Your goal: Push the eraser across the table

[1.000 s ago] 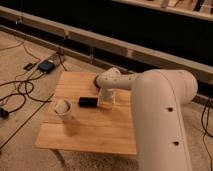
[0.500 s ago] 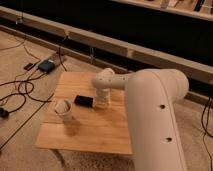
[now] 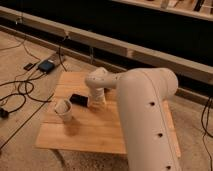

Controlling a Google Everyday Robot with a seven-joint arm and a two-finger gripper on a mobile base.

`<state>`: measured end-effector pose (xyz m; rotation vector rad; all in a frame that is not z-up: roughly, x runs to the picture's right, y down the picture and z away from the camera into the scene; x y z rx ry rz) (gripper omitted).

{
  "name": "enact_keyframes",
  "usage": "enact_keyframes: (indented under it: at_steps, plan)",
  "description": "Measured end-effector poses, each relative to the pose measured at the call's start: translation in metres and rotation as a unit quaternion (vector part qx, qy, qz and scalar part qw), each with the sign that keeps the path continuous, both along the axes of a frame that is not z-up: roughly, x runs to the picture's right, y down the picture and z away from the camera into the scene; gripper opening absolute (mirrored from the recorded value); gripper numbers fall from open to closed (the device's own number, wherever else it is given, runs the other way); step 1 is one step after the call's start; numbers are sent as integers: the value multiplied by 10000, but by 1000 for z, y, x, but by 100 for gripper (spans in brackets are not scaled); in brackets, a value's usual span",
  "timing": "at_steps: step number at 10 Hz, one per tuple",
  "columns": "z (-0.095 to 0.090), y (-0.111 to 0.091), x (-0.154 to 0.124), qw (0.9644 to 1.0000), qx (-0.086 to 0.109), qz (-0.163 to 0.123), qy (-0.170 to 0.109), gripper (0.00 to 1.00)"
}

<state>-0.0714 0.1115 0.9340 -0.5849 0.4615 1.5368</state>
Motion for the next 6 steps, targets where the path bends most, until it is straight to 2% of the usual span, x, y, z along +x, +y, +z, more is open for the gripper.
enact_keyframes:
  at_steps: [6]
  plan:
    - [5, -3, -40, 9989, 49, -395, -233, 65]
